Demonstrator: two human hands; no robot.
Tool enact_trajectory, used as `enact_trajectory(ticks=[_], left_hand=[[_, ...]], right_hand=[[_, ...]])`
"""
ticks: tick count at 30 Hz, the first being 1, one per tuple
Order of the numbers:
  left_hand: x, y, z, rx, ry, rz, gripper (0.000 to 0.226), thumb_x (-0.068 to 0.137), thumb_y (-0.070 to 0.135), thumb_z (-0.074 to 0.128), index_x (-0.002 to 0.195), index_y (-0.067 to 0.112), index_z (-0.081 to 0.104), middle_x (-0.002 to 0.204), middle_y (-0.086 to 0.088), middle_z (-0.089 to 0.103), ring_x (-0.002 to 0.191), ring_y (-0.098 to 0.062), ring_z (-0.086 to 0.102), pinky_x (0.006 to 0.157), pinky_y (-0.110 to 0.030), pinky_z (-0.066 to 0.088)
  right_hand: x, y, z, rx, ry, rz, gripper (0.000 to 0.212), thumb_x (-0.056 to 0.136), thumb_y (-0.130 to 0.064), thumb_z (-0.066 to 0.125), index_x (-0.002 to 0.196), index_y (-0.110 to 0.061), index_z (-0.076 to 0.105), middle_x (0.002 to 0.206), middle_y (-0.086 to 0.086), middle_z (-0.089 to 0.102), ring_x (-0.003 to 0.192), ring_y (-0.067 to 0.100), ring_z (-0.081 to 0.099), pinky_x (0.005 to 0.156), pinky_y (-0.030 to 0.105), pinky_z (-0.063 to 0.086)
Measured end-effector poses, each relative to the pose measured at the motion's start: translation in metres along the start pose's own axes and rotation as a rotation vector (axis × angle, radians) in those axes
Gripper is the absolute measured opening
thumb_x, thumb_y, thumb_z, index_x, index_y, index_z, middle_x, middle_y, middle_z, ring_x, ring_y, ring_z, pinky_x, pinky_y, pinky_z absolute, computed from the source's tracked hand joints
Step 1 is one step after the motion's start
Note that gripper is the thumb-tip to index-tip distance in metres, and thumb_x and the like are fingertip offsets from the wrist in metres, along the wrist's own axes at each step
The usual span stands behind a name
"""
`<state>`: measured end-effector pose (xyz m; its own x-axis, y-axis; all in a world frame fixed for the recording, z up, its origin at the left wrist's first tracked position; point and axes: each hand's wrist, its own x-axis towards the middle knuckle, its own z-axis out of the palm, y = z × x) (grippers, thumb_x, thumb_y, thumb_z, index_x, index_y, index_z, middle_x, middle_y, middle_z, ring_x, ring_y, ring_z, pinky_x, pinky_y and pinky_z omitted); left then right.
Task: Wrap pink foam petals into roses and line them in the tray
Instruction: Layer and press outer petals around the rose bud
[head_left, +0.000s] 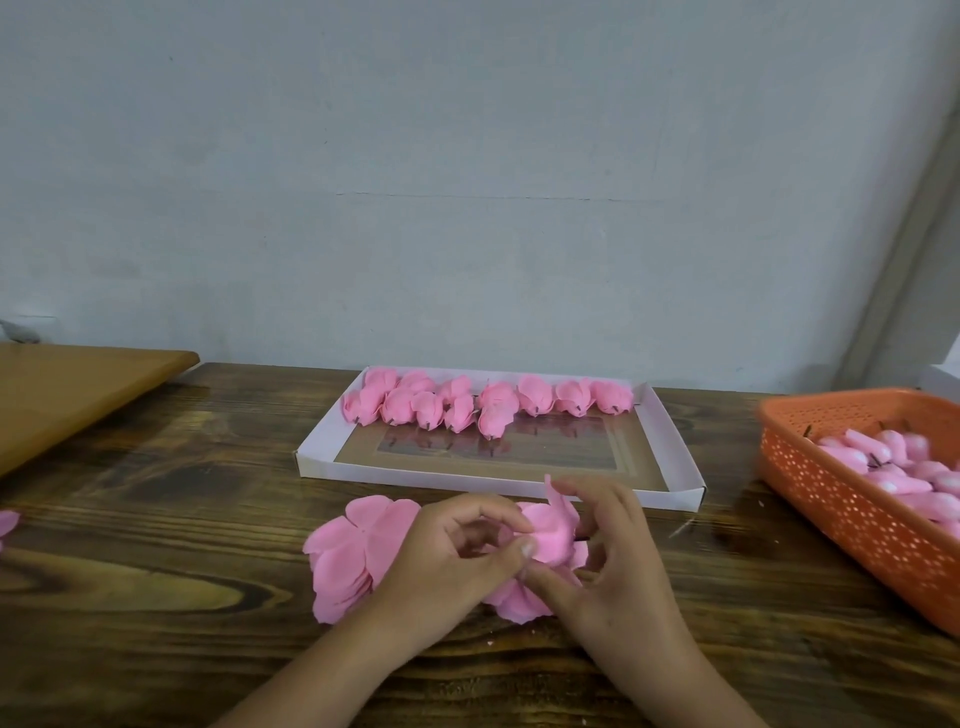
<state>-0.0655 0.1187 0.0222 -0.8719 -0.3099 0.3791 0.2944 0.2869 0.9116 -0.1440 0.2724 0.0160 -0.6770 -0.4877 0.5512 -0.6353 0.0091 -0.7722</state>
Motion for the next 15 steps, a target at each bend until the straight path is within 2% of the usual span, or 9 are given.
enact_trajectory(ticks=[2, 5, 8, 10, 13, 15], left_hand=[[-0.001, -0.006, -0.001, 0.119, 0.051, 0.105, 0.026, 0.08, 0.013, 0.077, 0.092, 0.035, 0.076, 0.097, 0.012, 0.073, 0.092, -0.01, 0.071, 0.075, -0.017, 0.056], [-0.001, -0.007, 0.0, 0.282, 0.117, 0.305, 0.019, 0.08, 0.022, 0.074, 0.098, 0.03, 0.074, 0.105, 0.015, 0.068, 0.093, -0.008, 0.07, 0.071, -0.015, 0.057], [0.001, -0.007, -0.003, 0.402, 0.177, 0.45, 0.014, 0.082, 0.021, 0.069, 0.094, 0.02, 0.076, 0.104, 0.014, 0.065, 0.091, -0.002, 0.067, 0.07, -0.012, 0.055], [0.001, -0.008, -0.006, 0.531, 0.187, 0.559, 0.011, 0.082, 0.014, 0.071, 0.091, 0.01, 0.076, 0.105, 0.012, 0.062, 0.093, 0.001, 0.063, 0.073, -0.008, 0.052], [0.001, -0.006, -0.009, 0.671, 0.165, 0.657, 0.006, 0.083, 0.008, 0.073, 0.087, 0.008, 0.076, 0.106, 0.003, 0.063, 0.092, 0.003, 0.059, 0.076, -0.01, 0.053], [0.001, -0.004, -0.009, 0.751, 0.129, 0.719, 0.005, 0.088, 0.008, 0.071, 0.088, 0.007, 0.076, 0.102, -0.004, 0.067, 0.094, 0.003, 0.057, 0.084, -0.008, 0.049]], right_hand=[[0.0, 0.0, 0.0, 0.01, -0.024, 0.043, 0.072, 0.068, -0.026, 0.089, 0.124, -0.044, 0.049, 0.116, -0.027, 0.044, 0.1, -0.003, 0.055, 0.064, 0.006, 0.049], [0.002, 0.003, -0.003, 0.096, -0.057, 0.211, 0.078, 0.071, -0.025, 0.087, 0.13, -0.047, 0.04, 0.122, -0.019, 0.043, 0.1, -0.009, 0.055, 0.071, 0.01, 0.052], [0.007, 0.005, -0.009, 0.324, -0.055, 0.436, 0.056, 0.077, -0.029, 0.076, 0.124, -0.049, 0.053, 0.122, -0.015, 0.057, 0.094, -0.002, 0.064, 0.077, 0.024, 0.055], [0.01, 0.006, -0.013, 0.513, -0.052, 0.521, 0.042, 0.078, -0.025, 0.078, 0.114, -0.04, 0.065, 0.107, -0.006, 0.07, 0.081, 0.01, 0.07, 0.069, 0.029, 0.056], [0.01, 0.002, -0.013, 0.527, -0.039, 0.453, 0.033, 0.076, -0.03, 0.079, 0.108, -0.031, 0.069, 0.094, 0.0, 0.074, 0.071, 0.014, 0.068, 0.061, 0.028, 0.054], [0.009, -0.001, -0.009, 0.431, 0.0, 0.383, 0.031, 0.07, -0.039, 0.077, 0.1, -0.037, 0.07, 0.095, -0.003, 0.074, 0.075, 0.013, 0.069, 0.06, 0.028, 0.055]])
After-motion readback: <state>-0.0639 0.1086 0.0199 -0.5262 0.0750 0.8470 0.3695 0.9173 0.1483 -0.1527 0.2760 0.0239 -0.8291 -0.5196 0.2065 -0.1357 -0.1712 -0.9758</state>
